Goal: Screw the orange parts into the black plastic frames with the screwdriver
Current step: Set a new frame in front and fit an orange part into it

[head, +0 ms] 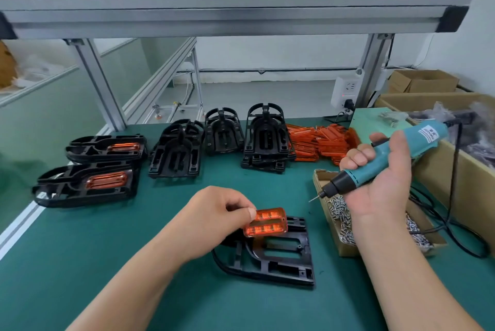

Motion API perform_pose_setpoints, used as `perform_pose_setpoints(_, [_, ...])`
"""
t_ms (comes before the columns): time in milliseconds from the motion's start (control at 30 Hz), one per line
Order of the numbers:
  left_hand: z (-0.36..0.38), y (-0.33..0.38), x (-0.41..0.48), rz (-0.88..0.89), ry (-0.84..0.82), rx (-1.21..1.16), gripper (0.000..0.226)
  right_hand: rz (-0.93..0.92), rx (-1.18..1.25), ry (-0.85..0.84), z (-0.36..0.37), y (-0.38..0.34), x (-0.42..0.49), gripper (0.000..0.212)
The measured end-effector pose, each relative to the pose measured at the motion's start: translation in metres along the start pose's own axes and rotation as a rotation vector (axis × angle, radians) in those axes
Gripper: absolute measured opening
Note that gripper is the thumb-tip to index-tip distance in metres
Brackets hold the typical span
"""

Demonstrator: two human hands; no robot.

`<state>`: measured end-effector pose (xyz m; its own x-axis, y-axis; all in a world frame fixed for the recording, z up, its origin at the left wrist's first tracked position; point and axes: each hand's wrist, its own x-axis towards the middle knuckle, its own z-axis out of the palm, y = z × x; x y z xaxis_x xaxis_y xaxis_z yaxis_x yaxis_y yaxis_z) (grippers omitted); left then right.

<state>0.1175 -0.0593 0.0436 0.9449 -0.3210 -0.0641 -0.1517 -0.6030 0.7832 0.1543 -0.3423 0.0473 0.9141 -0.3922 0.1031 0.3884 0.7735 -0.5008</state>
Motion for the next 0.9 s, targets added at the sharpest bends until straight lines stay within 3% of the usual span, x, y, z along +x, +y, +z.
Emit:
perform_pose_setpoints(533, [0.004, -0.004, -0.013, 0.064, -0.001, 0.096, 0.014, 0.12, -0.133, -0.165, 0.011, 0.028, -0.022, 0.032])
perform_pose_setpoints(900, [0.008, -0.004, -0.012, 0.041, 0.051, 0.088, 0.014, 0.116, -0.118, -0.161, 0.011, 0.028, -0.023, 0.032])
